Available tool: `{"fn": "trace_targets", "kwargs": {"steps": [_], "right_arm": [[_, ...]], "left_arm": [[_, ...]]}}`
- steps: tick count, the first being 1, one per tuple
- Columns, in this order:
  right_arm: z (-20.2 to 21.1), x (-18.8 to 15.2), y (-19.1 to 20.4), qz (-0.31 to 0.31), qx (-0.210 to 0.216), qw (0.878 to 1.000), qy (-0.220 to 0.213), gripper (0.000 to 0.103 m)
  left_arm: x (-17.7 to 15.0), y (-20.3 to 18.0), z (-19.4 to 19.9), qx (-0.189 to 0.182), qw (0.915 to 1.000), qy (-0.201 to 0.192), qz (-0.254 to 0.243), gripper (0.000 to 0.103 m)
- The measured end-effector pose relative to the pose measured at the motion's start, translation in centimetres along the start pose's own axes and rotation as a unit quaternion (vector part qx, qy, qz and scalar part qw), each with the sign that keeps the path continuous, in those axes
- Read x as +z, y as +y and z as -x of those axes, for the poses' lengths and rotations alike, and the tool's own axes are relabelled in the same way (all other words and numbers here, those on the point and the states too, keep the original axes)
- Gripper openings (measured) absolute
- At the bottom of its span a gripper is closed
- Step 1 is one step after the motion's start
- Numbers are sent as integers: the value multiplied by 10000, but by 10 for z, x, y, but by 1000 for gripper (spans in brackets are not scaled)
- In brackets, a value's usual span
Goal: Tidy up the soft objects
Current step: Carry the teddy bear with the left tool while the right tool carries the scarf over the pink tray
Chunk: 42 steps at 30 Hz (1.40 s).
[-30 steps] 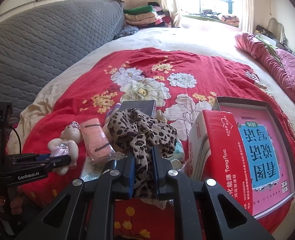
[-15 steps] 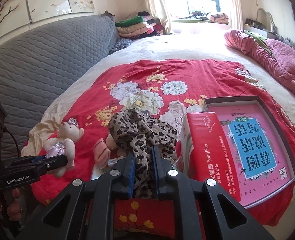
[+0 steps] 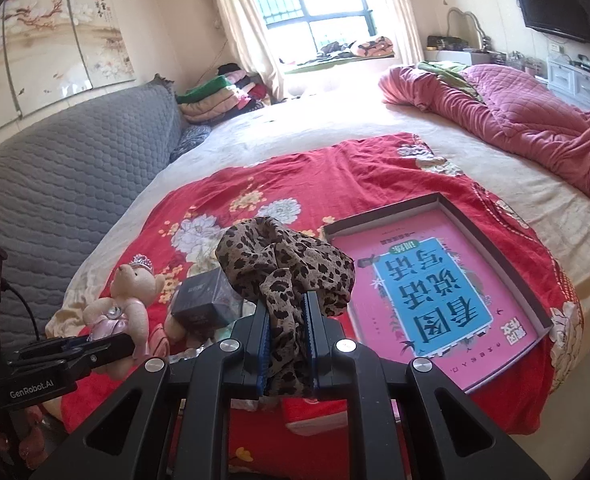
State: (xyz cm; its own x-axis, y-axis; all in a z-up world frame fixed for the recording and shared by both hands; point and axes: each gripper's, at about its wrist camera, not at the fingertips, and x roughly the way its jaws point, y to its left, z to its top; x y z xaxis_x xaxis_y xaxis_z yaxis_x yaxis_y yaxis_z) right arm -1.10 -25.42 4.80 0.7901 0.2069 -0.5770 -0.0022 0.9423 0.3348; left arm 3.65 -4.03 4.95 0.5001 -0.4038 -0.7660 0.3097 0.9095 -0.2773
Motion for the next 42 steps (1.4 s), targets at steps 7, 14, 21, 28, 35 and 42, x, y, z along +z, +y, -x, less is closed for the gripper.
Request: {"fn": "trace_targets", "kwargs": {"steps": [7, 14, 21, 28, 35, 42], "right_arm": [[7, 1, -37, -271, -386, 9988, -125, 15], [12, -3, -78, -396, -891, 9951, -179, 15], [13, -8, -124, -751, -1113, 9908, -172, 15], [-3, -14, -155, -840, -1330, 9876, -16, 15], [-26, -22, -179, -931, -1395, 9856, 219, 16], [-48, -29, -193, -874, -1553, 9833, 380, 18]], "left_arm": [[9, -50, -21, -236, 9986, 115, -453, 30], [21, -91, -52, -448, 9957, 366, -730, 30], [29, -132, -84, -561, 9907, 648, -1055, 30], [35, -167, -127, -608, 9830, 1125, -1319, 30], [31, -187, -167, -481, 9737, 1562, -1590, 30], [24, -197, -191, -387, 9677, 1816, -1702, 30]]}}
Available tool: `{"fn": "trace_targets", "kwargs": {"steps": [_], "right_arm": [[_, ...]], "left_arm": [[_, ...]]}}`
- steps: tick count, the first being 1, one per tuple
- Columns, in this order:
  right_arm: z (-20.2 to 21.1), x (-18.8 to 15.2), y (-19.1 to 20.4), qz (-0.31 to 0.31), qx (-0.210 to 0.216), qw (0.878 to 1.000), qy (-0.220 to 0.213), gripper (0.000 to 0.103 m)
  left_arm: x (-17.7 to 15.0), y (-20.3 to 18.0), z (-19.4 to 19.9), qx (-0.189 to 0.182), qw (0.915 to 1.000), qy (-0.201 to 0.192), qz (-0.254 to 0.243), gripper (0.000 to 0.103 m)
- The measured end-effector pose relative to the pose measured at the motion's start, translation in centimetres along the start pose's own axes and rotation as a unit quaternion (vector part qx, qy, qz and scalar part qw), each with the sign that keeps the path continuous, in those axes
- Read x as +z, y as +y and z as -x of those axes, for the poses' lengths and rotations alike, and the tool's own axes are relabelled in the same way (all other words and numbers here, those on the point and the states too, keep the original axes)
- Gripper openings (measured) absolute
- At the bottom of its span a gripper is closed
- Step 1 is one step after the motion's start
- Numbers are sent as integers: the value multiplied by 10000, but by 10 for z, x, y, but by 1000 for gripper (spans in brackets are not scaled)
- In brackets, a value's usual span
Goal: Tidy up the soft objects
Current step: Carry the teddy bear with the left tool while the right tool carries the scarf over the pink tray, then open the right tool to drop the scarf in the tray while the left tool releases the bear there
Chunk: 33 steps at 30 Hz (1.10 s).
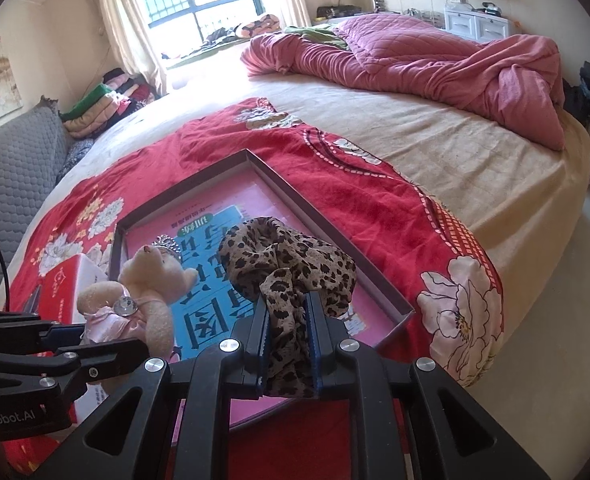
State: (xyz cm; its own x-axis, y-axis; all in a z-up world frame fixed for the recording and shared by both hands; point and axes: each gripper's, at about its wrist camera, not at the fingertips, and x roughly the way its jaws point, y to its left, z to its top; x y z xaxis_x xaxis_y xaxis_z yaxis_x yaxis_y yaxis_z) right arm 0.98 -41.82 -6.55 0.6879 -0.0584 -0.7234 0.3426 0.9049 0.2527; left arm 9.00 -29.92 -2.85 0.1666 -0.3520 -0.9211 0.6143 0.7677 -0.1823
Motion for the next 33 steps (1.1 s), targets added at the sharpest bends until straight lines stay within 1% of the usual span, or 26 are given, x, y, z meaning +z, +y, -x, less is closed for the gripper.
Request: {"fn": "trace_targets", "kwargs": {"steps": [2, 8, 11, 13, 17, 18, 19, 22, 24, 27, 31, 33], "right_arm": [[-7, -1, -1, 57, -82, 9999, 52, 18], [-20, -5, -5, 12, -82, 9998, 202, 21], [-23, -6, -7, -54, -45, 9997, 229, 26], [-23, -7, -7, -56, -36, 9997, 239, 35], [-23, -8, -9, -131, 55, 9996, 244, 37], [-22, -9, -9, -134, 70, 9996, 242, 40], [-21, -9, -9, -131, 101, 9995, 251, 46], [-18, -9, -14, -301, 261, 9989, 230, 52], [-15, -9, -18, -440, 324, 9983, 219, 55], [-7, -7, -24, -526, 227, 9982, 150, 56], [1, -6, -31, -632, 197, 9978, 87, 62], [4, -6, -33, -626, 127, 9979, 102, 62]], "left_arm": [[1, -2, -4, -2, 10000, 52, -7, 30], [5, -3, -13, 11, 9999, 129, -45, 31], [5, -3, -16, 17, 9998, 173, -44, 31], [5, -3, -19, 25, 9998, 214, -29, 31], [5, -2, -23, 21, 9996, 281, -15, 32], [5, -2, -23, 30, 9996, 294, -17, 32], [5, -2, -25, 39, 9995, 304, -7, 33], [4, -1, -27, 52, 9994, 334, 29, 33], [3, -1, -27, 52, 9994, 346, 30, 33], [2, -2, -26, 31, 9995, 326, 20, 34], [1, 0, -26, -33, 9994, 341, 65, 36], [0, 0, -25, -45, 9994, 330, 54, 37]]}}
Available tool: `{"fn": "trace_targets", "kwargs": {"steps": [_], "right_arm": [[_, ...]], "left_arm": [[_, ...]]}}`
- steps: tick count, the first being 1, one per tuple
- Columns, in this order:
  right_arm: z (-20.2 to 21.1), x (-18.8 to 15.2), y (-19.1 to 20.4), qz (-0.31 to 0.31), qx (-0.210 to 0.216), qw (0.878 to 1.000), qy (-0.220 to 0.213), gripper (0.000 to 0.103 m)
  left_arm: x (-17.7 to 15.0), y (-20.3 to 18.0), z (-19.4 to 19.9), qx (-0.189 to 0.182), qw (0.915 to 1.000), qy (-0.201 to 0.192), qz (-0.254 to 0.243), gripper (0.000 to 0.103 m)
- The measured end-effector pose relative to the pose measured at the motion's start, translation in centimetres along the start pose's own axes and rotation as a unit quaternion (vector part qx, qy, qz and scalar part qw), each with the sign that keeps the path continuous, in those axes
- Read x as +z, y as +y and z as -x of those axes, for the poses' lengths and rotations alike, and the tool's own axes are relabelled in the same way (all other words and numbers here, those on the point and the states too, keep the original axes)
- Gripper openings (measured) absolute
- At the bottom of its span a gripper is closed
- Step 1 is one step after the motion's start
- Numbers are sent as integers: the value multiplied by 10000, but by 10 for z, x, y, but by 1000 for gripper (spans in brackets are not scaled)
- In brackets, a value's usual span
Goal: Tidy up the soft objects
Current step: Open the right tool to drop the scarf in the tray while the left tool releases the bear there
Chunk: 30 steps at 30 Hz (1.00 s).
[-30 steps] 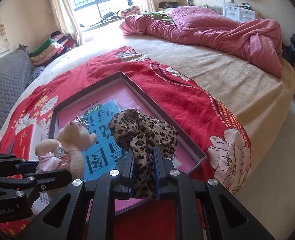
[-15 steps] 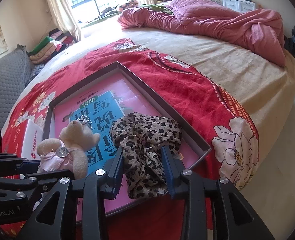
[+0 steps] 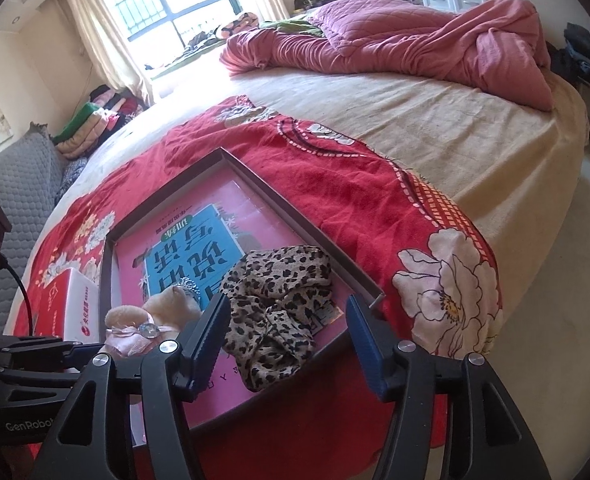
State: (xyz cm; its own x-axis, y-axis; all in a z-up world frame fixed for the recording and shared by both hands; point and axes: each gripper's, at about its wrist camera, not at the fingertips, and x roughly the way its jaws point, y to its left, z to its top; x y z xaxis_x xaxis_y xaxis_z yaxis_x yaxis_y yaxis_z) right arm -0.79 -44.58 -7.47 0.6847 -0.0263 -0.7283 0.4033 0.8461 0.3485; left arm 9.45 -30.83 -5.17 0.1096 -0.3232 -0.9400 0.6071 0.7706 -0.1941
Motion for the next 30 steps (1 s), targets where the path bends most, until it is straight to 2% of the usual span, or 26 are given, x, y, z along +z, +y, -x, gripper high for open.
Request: {"fn": "trace_targets", "kwargs": {"steps": [2, 6, 12, 16, 30], "right_arm": [[2, 0, -1, 18, -108, 9999, -7, 63], [4, -1, -5, -11, -236, 9997, 6, 64], [11, 0, -5, -33, -232, 9997, -51, 64], [17, 1, 0, 28, -272, 9996, -109, 70], [45, 4, 46, 580, -314, 9971, -374, 75]], "left_arm": [[-1, 0, 3, -20, 10000, -38, 8, 40], [-3, -1, 7, -53, 9999, -95, -8, 52], [-8, 1, 19, -64, 9997, -232, 22, 53], [-15, -1, 37, -50, 9991, -415, -16, 67], [-52, 18, 98, 152, 9943, -1028, 243, 79]]}}
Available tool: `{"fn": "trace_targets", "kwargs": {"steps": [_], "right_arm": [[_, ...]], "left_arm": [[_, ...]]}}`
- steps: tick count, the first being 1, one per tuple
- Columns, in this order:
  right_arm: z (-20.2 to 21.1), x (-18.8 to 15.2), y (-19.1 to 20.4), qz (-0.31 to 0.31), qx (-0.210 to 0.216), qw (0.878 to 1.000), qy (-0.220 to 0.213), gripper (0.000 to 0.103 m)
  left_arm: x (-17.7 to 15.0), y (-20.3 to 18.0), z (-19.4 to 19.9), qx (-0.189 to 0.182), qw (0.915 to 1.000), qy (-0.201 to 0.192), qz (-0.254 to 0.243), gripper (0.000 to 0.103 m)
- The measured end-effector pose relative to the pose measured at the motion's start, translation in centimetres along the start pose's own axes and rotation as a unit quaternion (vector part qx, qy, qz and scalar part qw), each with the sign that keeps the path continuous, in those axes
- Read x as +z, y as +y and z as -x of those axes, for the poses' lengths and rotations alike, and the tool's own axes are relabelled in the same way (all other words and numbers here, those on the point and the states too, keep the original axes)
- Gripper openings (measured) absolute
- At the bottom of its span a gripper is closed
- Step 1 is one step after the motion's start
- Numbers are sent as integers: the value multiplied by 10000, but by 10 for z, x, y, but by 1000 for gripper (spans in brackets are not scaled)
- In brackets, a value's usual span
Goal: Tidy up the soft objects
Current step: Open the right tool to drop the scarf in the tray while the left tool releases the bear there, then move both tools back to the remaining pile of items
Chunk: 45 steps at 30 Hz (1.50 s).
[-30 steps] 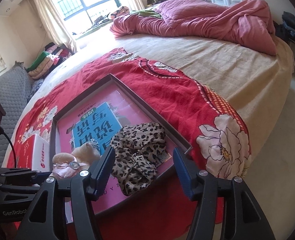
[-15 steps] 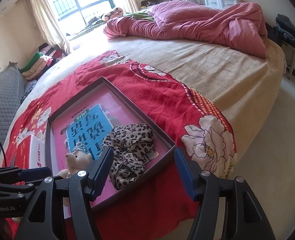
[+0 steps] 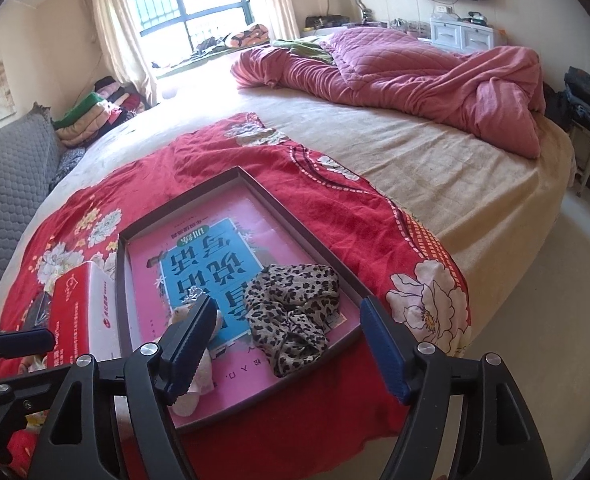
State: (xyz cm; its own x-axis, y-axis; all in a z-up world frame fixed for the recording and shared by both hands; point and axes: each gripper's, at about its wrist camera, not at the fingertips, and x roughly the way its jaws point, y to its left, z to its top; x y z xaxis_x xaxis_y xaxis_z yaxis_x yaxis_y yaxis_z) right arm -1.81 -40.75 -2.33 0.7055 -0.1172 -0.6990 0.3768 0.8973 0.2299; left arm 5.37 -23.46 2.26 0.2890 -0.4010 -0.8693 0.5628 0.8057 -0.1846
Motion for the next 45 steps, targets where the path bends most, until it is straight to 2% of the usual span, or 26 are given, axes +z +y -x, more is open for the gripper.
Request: {"fn": "trace_targets", "kwargs": {"steps": [9, 18, 29, 39, 45], "right_arm": [[22, 3, 46, 425, 128, 9989, -165, 76], [42, 3, 100, 888, 457, 9945, -308, 76], [65, -2, 159, 1370, 758, 9863, -515, 77], [74, -15, 206, 1874, 991, 9761, -478, 77], [75, -24, 230, 2162, 1119, 9689, -438, 77]], "left_arm": [[-20, 40, 39, 231, 9988, -262, 356, 79], [-40, 101, 81, 552, 9928, -528, 927, 79], [-77, 188, 128, 915, 9775, -825, 1711, 79], [-111, 248, 140, 1229, 9626, -805, 2275, 79], [-127, 271, 141, 1229, 9557, -768, 2561, 79]]}}
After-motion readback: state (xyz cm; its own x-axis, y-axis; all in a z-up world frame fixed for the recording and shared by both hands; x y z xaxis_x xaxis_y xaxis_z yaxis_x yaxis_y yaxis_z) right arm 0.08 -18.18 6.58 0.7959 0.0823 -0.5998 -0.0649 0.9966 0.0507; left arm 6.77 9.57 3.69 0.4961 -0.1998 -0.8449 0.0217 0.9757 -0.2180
